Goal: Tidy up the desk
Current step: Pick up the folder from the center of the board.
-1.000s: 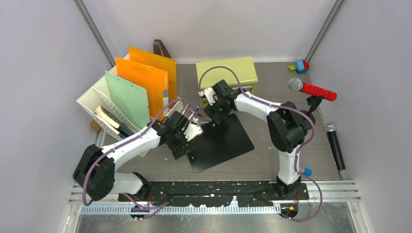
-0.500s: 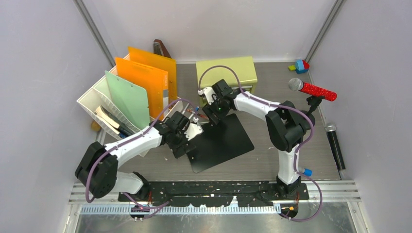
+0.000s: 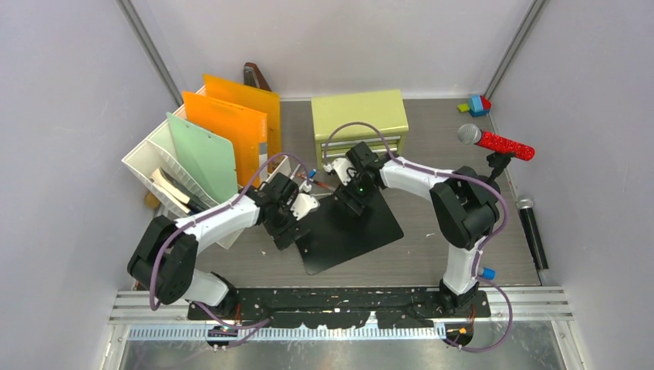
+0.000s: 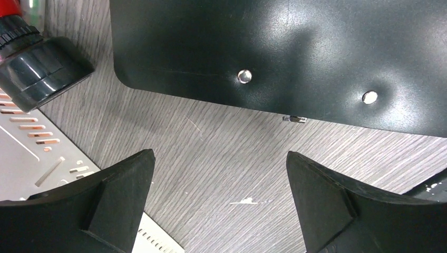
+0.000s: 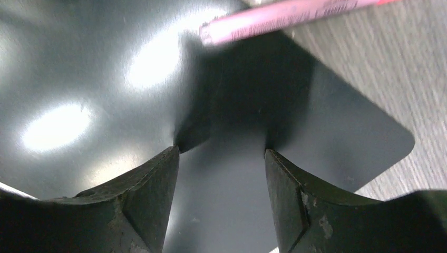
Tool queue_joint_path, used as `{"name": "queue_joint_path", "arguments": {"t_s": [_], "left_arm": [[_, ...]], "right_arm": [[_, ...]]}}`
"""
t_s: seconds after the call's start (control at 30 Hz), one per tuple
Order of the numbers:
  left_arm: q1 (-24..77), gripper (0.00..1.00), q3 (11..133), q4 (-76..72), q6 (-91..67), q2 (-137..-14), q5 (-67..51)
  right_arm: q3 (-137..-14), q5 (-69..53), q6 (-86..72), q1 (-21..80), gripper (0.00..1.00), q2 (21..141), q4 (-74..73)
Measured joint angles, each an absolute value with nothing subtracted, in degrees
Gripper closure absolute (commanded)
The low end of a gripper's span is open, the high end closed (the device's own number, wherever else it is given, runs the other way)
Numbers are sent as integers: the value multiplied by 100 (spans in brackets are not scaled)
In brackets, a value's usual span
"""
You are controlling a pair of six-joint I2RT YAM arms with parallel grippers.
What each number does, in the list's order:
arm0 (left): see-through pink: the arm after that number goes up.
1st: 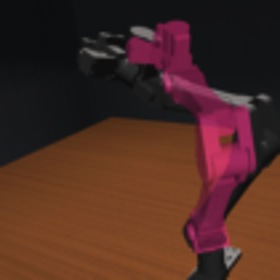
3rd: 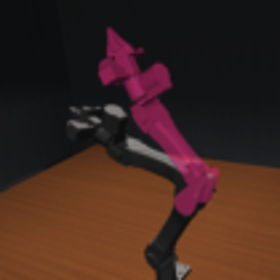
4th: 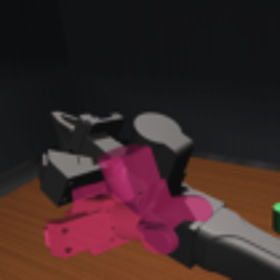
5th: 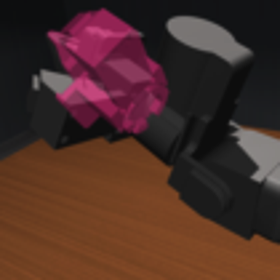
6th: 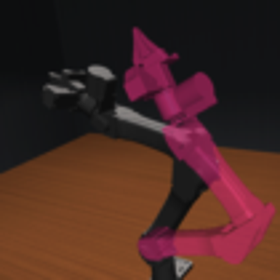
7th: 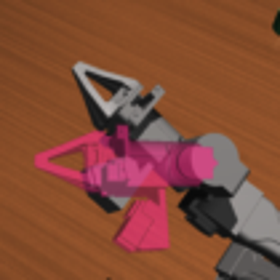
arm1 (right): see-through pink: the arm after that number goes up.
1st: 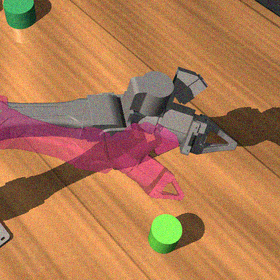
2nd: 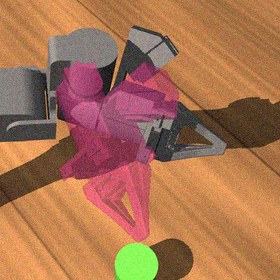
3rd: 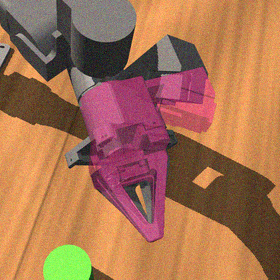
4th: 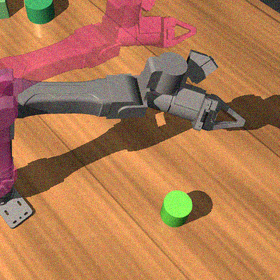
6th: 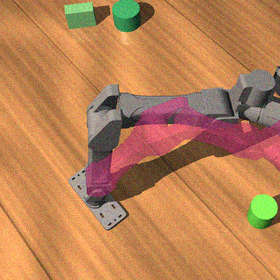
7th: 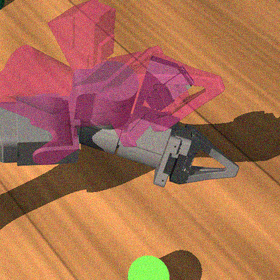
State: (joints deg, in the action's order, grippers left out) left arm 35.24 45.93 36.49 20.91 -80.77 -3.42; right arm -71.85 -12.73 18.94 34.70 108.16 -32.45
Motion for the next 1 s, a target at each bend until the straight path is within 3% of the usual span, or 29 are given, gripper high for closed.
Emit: {"name": "queue_joint_path", "arguments": {"t_s": [0.43,0.67,1.0], "left_arm": [[3022,0,5116,3649,1636,-8576,-993],[2338,0,5596,3839,1192,-9229,-2069],[2327,0,5599,3870,788,-9247,-3131]], "right_arm": [[-6047,-663,2536,3494,38,9939,-3435],[-5712,-633,2569,3520,39,9660,-3454],[-5638,-624,2574,3529,39,9577,-3531]]}}
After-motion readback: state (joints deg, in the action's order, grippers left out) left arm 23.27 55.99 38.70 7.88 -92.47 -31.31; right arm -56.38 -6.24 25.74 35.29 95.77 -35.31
